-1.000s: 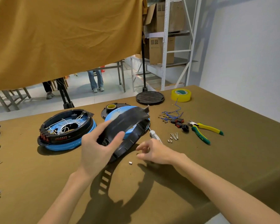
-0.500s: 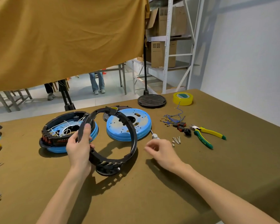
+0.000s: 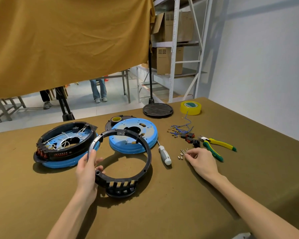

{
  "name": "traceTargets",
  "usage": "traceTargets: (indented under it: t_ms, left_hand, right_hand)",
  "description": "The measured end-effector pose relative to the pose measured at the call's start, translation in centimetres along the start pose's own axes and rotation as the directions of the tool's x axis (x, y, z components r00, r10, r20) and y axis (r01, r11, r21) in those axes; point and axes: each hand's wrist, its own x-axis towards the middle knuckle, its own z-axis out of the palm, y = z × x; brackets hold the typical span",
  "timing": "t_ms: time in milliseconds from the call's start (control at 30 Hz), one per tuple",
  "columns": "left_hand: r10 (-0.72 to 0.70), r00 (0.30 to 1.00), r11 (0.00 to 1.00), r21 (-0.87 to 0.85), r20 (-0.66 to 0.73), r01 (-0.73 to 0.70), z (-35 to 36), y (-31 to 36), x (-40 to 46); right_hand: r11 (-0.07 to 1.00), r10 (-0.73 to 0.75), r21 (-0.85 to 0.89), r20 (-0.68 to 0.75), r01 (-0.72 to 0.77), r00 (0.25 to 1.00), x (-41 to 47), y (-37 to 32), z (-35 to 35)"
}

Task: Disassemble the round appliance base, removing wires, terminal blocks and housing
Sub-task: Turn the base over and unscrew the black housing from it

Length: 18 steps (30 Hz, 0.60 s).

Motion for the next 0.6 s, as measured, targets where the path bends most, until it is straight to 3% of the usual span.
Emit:
traceTargets:
  t_ms: [133, 200, 300, 400, 533, 600]
  left_hand:
    - [0.106, 0.994, 0.958, 0.271, -0.037, -0.092, -0.7, -1.1, 0.6]
    - [0.172, 0.985, 0.881, 0.451, -0.032, -0.139, -1.1, -1.6, 0.9]
    - [0.212, 0.977, 0.739, 0.648, 0.032, -0.182, -1.1, -1.8, 1.1]
    - [0.192, 0.977, 0.638, 0.744, 0.097, -0.199, -0.8, -2.1, 1.3]
    - [0.13, 0.982, 0.599, 0.778, 0.139, -0.189, -0.7, -2.2, 1.4]
    - [0.123, 0.981, 0.596, 0.78, 0.148, -0.192, -1.1, -2.2, 1.3]
  right_hand:
    - [0.992, -0.02, 0.122, -0.048, 0.026, 0.999, 0.1, -0.4, 0.1]
    - [0.977, -0.037, 0.204, -0.097, 0.057, 0.995, 0.3, -1.9, 0.2]
    - [0.96, -0.16, 0.226, -0.047, 0.167, 0.986, 0.6, -5.6, 1.0]
    - [0.964, -0.26, 0.085, 0.079, 0.253, 0.962, 0.6, -8.7, 2.5]
    - [0.972, -0.124, -0.192, 0.071, 0.136, 0.99, 1.0, -8.9, 3.0]
    - [0.964, -0.076, -0.238, 0.187, 0.12, 0.979, 1.0, -8.5, 3.1]
